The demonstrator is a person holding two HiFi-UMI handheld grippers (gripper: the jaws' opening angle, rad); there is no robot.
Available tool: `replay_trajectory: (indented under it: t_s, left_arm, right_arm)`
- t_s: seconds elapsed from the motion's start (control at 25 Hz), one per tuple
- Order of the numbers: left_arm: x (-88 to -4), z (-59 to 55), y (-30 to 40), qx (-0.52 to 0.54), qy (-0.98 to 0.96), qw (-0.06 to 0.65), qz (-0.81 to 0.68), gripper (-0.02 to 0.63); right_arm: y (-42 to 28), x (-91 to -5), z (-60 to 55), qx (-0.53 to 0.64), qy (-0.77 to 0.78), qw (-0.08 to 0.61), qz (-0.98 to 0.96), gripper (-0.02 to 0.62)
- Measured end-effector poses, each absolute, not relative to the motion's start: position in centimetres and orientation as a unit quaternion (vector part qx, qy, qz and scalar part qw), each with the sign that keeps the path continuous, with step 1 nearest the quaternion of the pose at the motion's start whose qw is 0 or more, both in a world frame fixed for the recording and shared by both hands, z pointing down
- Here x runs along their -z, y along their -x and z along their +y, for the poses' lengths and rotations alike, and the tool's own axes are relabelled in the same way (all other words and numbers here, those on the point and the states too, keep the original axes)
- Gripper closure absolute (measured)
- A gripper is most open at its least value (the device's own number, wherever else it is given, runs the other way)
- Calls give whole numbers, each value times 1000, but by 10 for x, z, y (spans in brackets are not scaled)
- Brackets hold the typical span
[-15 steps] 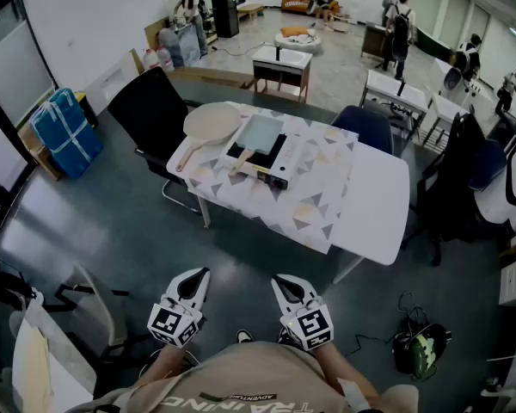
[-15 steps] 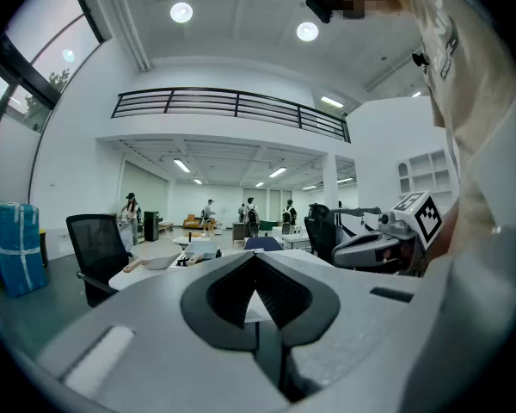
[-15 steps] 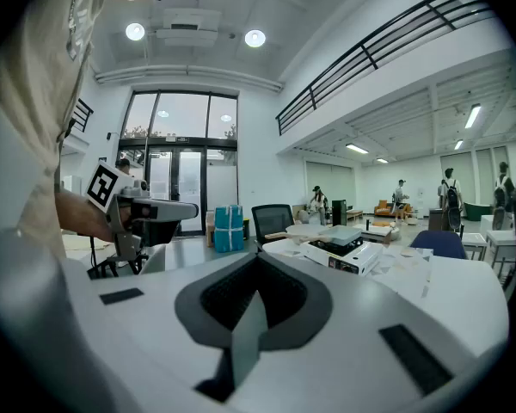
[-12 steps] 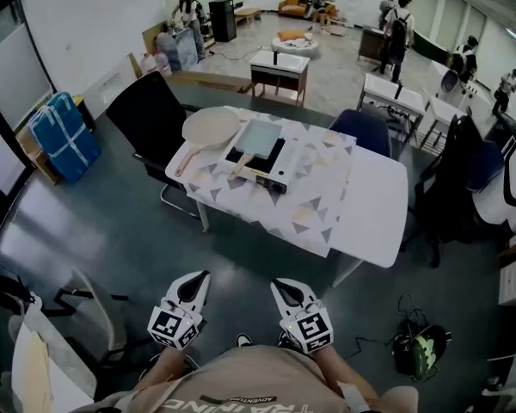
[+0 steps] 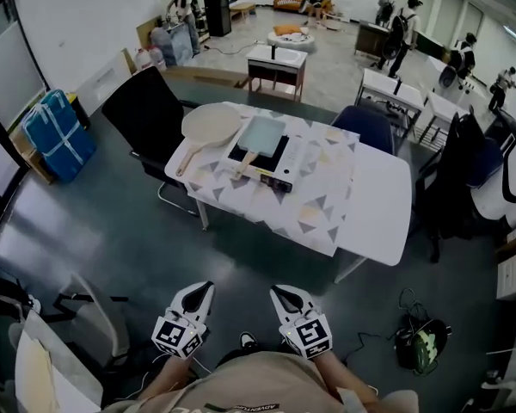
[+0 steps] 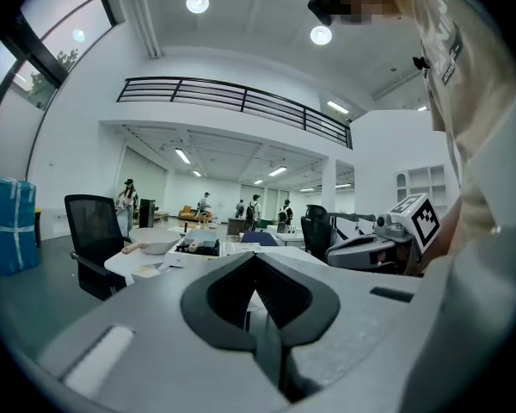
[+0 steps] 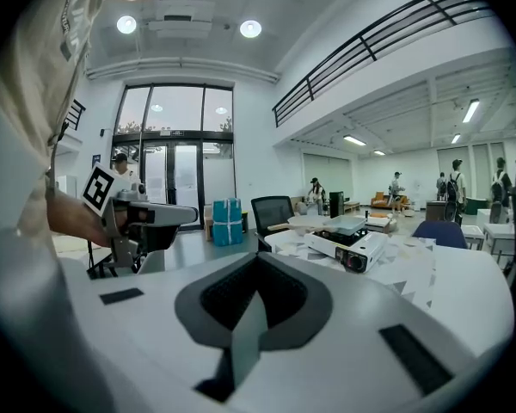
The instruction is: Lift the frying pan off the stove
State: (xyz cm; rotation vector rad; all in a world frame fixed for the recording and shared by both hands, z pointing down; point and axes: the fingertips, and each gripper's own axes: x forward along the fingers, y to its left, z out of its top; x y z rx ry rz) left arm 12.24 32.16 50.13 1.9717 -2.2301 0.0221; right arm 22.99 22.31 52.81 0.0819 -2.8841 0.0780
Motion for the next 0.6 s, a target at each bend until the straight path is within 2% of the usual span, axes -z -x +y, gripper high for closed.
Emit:
replay_trajectory:
  t_s: [0.6]
  left_arm:
    - [-506, 292, -114, 11, -689, 88, -719, 607]
  right_arm:
    - [-211, -534, 221, -28, -40, 139, -989, 594]
